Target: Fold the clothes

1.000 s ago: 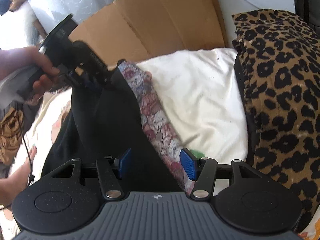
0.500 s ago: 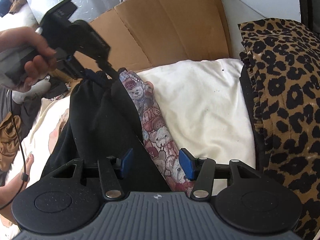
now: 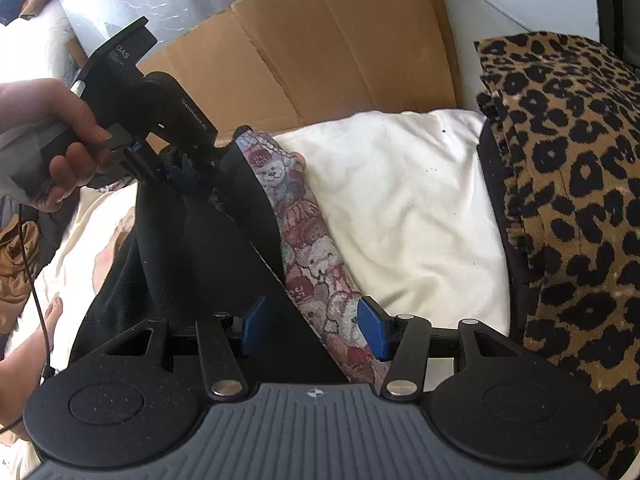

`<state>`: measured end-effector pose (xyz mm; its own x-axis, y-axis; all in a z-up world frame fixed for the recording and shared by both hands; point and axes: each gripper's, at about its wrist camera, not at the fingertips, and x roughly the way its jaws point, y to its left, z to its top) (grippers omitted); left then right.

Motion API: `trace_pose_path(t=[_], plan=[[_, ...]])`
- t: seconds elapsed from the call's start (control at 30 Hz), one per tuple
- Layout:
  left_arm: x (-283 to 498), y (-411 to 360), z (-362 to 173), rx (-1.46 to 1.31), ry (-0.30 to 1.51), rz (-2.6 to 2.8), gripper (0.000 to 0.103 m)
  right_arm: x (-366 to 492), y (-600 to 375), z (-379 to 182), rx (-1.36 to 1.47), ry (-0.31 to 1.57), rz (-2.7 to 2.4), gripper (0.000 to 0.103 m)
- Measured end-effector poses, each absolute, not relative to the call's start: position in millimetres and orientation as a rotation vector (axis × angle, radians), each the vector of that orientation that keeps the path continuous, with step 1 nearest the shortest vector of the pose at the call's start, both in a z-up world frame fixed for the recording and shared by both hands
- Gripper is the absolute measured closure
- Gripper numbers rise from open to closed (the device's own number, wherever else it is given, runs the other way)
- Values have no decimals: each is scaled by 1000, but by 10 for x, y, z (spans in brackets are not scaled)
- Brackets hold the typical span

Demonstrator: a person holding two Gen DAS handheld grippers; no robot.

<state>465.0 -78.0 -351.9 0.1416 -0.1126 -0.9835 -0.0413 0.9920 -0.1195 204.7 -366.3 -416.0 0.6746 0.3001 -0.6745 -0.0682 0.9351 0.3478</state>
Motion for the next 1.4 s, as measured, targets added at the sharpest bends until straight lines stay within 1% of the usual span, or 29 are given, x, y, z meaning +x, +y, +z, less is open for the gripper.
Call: trace_pose_path(t=[0.03, 0.1, 0.17, 0.2, 0.27, 0.43, 0.67, 0.7, 0.73, 0.77, 0.8, 0.87, 1.03, 1.23, 1.33, 1.4], plan=[[4648, -780, -3498, -126, 1429, -55, 67, 2051, -3652, -4151, 302, 804, 217, 46], [4659, -793, -3482, -118, 1430, -58, 67, 2081, -3624, -4155, 290, 811, 232, 53], [4678, -800, -3474, -106, 1431, -55, 67, 2114, -3594, -4167, 277, 821, 248, 56], [4687, -801, -3471, -98, 1431, -51, 67, 2128, -3582, -4181, 271, 829, 253, 62], [4709, -798, -3476, -78, 1436, -45, 67, 2147, -3566, -4226, 260, 853, 257, 64], [4713, -792, -3604, -33, 1468, -21, 67, 2172, -3561, -4335, 257, 908, 264, 65], [4681, -715, -3738, -38, 1490, 7, 68, 2166, -3583, -4377, 267, 927, 278, 65], [4681, -700, -3732, -44, 1487, 8, 68, 2153, -3571, -4372, 253, 925, 285, 69], [4681, -685, -3726, -51, 1485, 9, 74, 2140, -3560, -4366, 239, 922, 291, 77], [4681, -668, -3716, -60, 1483, 9, 85, 2128, -3552, -4359, 228, 920, 296, 91], [4678, -647, -3696, -76, 1478, 7, 90, 2115, -3551, -4348, 219, 917, 300, 99], [4668, -615, -3641, -103, 1466, -3, 94, 2087, -3575, -4317, 218, 907, 299, 101], [4650, -557, -3452, -178, 1429, -43, 98, 1997, -3684, -4255, 252, 885, 275, 102], [4639, -606, -3182, -283, 1378, -93, 99, 1888, -3820, -4226, 310, 870, 239, 102], [4703, -669, -3164, -331, 1353, -122, 99, 1851, -3856, -4230, 333, 871, 228, 102], [4778, -693, -3250, -320, 1351, -124, 99, 1839, -3866, -4254, 339, 881, 223, 103]])
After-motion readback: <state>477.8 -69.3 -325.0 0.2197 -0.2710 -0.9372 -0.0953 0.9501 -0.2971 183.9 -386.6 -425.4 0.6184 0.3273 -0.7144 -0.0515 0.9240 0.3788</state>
